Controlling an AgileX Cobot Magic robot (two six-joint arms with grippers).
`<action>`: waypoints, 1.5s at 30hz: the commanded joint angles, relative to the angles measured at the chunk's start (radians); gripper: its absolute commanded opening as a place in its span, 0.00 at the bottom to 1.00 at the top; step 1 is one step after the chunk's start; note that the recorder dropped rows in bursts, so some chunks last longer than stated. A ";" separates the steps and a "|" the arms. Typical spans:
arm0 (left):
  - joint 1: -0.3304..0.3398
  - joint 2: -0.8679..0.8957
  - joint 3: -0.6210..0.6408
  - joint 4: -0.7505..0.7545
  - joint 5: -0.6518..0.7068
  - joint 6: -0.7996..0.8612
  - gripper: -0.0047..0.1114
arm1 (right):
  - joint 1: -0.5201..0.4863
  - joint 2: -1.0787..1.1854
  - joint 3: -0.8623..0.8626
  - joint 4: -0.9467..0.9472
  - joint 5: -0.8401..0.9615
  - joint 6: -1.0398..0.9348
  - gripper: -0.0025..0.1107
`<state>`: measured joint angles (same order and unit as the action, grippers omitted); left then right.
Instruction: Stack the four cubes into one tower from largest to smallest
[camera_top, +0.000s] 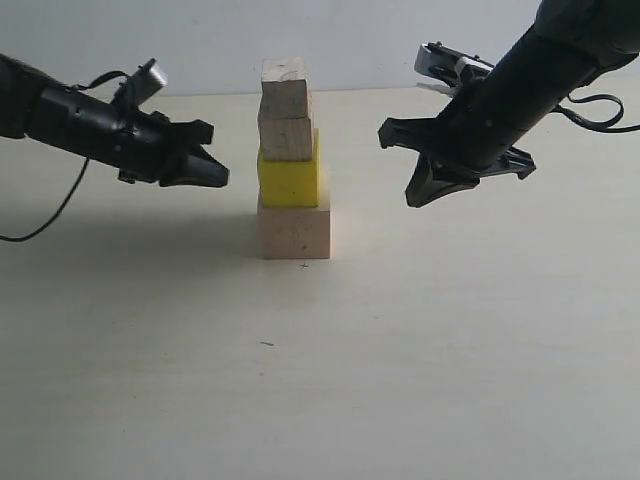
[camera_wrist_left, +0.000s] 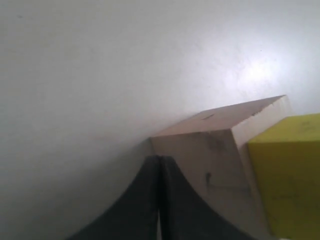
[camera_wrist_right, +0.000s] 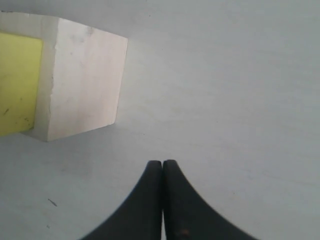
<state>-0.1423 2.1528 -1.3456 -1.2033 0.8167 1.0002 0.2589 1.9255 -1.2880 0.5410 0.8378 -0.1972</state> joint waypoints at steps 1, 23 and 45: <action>0.057 -0.118 0.084 0.015 -0.026 -0.012 0.04 | -0.006 -0.043 0.026 -0.042 -0.033 0.024 0.02; 0.103 -1.026 0.539 -0.164 -0.146 0.013 0.04 | -0.003 -0.958 0.339 -0.045 -0.188 -0.088 0.02; 0.103 -1.762 0.587 0.251 0.008 -0.328 0.04 | -0.003 -1.450 0.339 -0.056 -0.054 -0.063 0.02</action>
<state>-0.0412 0.4043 -0.7638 -0.9589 0.7923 0.6795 0.2583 0.4962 -0.9534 0.4886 0.7823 -0.2581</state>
